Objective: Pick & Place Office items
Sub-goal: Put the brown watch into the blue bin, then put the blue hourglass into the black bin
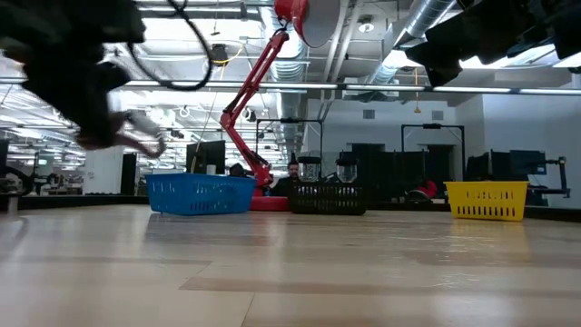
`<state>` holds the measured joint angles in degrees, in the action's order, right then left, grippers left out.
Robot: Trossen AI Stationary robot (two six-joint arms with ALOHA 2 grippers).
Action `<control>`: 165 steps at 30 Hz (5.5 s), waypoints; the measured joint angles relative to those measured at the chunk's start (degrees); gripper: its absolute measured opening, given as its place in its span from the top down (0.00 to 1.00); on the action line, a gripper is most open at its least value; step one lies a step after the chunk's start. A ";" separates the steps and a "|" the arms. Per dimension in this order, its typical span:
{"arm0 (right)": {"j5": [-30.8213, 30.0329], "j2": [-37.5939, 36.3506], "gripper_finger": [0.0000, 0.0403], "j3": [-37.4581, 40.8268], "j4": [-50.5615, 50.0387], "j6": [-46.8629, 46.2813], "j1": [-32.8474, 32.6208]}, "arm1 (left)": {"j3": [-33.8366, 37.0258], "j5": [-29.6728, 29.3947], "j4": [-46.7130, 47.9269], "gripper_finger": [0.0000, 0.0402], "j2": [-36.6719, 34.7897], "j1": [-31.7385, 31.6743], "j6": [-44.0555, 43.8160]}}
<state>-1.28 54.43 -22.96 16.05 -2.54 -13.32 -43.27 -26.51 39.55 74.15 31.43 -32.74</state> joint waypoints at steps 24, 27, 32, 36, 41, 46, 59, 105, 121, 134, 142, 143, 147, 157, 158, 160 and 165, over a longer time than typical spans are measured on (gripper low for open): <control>-0.02 0.00 0.59 0.00 -1.19 -1.49 -0.19 | 2.05 6.81 -10.11 0.96 -0.02 -37.47 30.56; -0.01 0.00 0.59 0.00 -2.09 -1.96 -0.20 | 4.53 6.45 -10.13 0.93 -0.02 -39.08 30.58; 0.00 1.55 0.59 0.00 -2.52 -4.58 -0.42 | 6.78 7.88 -11.48 0.85 -0.02 -39.77 30.59; -0.01 4.51 0.59 0.00 -2.32 -4.81 -0.87 | 6.95 7.89 -12.50 0.77 -0.02 -39.77 30.58; -0.02 8.79 0.59 0.02 3.68 -4.51 -0.81 | 6.95 7.87 -13.21 0.66 -0.02 -39.77 30.32; 0.00 11.06 0.59 -0.31 12.92 -0.76 -0.81 | 6.95 7.85 -14.04 0.56 -0.04 -39.64 28.25; 5.34 18.56 0.53 -8.99 7.49 10.84 0.16 | 3.31 7.63 -21.73 0.51 -0.07 -39.22 27.33; 5.77 -8.10 0.44 -3.40 -19.93 6.91 -20.91 | 3.15 14.07 -40.55 0.62 -0.07 -32.51 11.29; 5.77 -6.18 0.44 1.16 -9.84 -0.69 -22.21 | 3.15 17.19 -43.93 0.62 -0.07 -30.57 11.44; 7.42 5.57 0.44 1.08 -2.71 -2.02 -25.43 | 3.15 17.29 -44.35 0.62 -0.07 -30.35 11.47; 7.45 9.80 0.44 1.07 -1.24 -1.57 -27.58 | 3.15 17.05 -44.49 0.62 -0.07 -30.35 11.47; 7.46 10.21 0.44 1.07 -1.27 -1.57 -27.54 | 3.15 17.05 -44.53 0.62 -0.07 -30.35 11.47; 7.45 12.22 0.44 1.07 -1.03 -1.64 -27.47 | 3.15 17.07 -44.69 0.62 -0.07 -30.35 11.47; 7.45 12.70 0.44 1.07 -0.41 -2.31 -28.55 | 3.15 17.10 -45.24 0.62 -0.07 -30.35 11.47; 7.47 12.59 0.44 1.07 -0.39 -2.51 -28.79 | 3.15 17.10 -45.27 0.62 -0.07 -30.35 11.47; 7.48 12.63 0.44 1.07 -0.65 -3.22 -29.38 | 3.15 17.11 -45.27 0.62 -0.07 -30.35 11.47; 7.48 12.55 0.44 0.91 -2.06 -3.92 -30.27 | 3.15 17.13 -45.49 0.62 -0.07 -30.35 11.47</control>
<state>6.21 66.98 -22.05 13.99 -6.46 -43.59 -40.12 -9.38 -5.94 74.08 1.08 -21.28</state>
